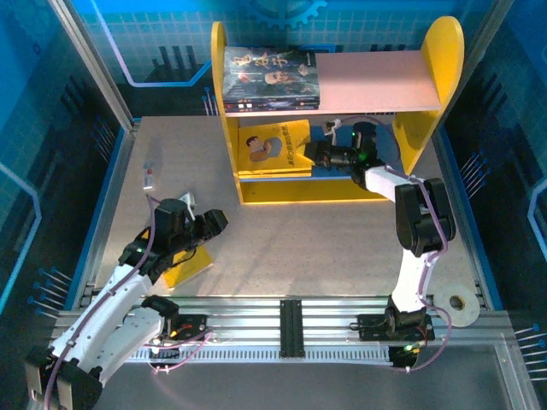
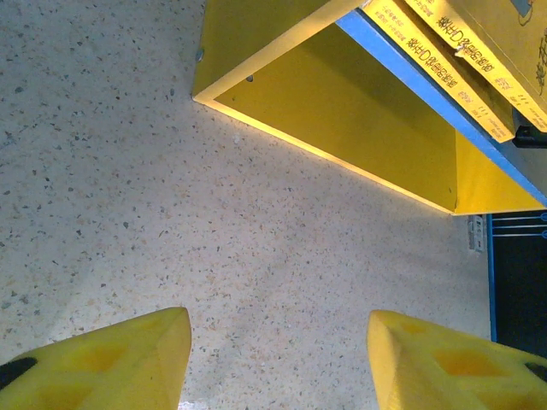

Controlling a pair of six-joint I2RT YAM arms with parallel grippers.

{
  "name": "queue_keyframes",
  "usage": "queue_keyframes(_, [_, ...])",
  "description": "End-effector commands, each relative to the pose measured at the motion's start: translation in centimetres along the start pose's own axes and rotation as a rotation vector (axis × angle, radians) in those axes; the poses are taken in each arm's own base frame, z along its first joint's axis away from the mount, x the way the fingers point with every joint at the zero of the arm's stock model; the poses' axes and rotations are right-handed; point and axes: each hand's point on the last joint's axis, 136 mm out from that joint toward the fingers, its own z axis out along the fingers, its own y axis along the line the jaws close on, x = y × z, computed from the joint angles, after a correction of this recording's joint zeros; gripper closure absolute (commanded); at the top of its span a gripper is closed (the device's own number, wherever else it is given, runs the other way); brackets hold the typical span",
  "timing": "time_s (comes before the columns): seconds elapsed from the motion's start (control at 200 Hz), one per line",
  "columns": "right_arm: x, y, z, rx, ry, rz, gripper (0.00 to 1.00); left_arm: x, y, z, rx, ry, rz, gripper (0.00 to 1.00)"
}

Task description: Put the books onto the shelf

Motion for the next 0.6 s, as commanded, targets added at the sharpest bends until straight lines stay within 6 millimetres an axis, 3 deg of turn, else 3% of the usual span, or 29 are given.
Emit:
queue_keyframes(0.0, [1.6, 3.6, 0.4, -0.059, 0.071, -0.106, 0.91, -0.3, -0.6, -0.6, 0.028, -0.006, 0.014, 0.43])
queue_keyframes(0.315, [2.3, 3.5, 0.2, 0.017, 0.088, -0.121, 0.9, -0.2, -0.6, -0.6, 0.031, -0.007, 0.011, 0.43])
queue_keyframes(0.595, [1.2, 3.7, 0.2, 0.061, 0.024, -0.127, 0.9, -0.2, -0.5, -0.6, 0.032, -0.009, 0.01, 0.43])
